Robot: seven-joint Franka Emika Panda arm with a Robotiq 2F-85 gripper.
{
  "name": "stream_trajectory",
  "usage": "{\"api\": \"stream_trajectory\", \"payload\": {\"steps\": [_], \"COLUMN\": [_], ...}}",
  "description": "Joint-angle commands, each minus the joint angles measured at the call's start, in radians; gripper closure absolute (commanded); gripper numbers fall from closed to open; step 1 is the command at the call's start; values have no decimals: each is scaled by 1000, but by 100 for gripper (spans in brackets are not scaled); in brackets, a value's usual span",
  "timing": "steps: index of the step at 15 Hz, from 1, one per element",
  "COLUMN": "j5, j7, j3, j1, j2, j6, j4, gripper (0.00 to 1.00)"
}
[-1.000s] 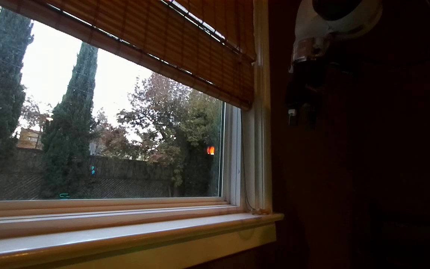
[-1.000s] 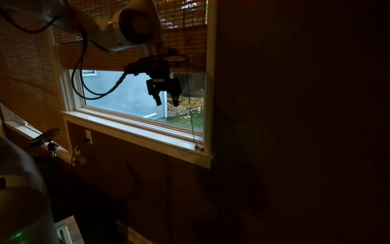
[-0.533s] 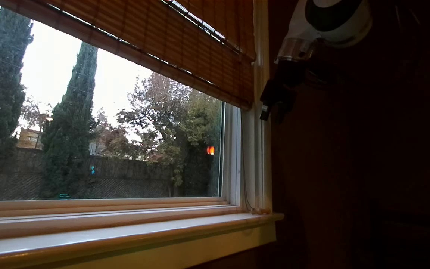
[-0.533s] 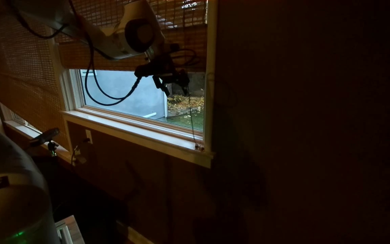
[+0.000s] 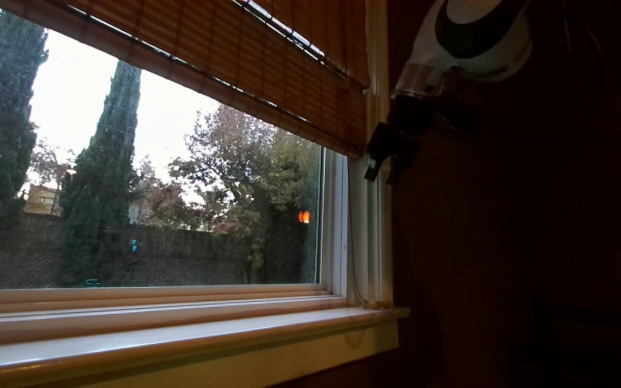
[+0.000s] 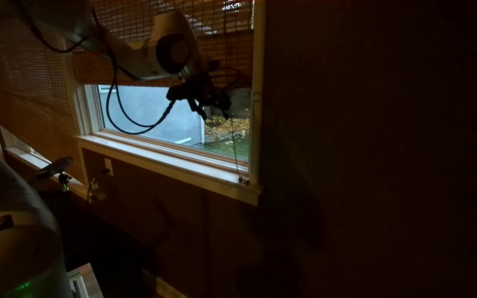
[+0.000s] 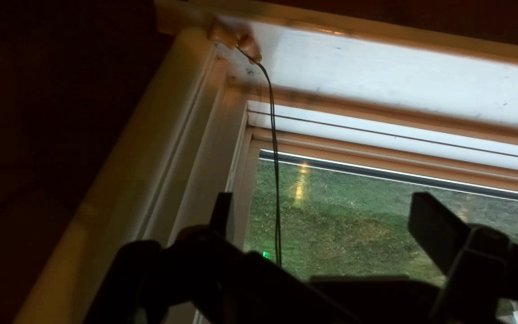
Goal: Close the blinds.
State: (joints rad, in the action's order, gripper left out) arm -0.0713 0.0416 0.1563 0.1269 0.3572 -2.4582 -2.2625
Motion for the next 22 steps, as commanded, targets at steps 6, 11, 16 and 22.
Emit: {"api": "stream_trajectory", "payload": {"steps": [6,11,16,22], "j5": [9,36,0,100], "j7": [52,118,172,266], "j3": [-22,-52,-71,-86], "j1": [17,29,7,30], "j2": [-110,-162,-250,-361], "j6": [-273,-351,-501,-680], "j4": [-118,-171,-174,-138], "gripper": [0,0,0,0]}}
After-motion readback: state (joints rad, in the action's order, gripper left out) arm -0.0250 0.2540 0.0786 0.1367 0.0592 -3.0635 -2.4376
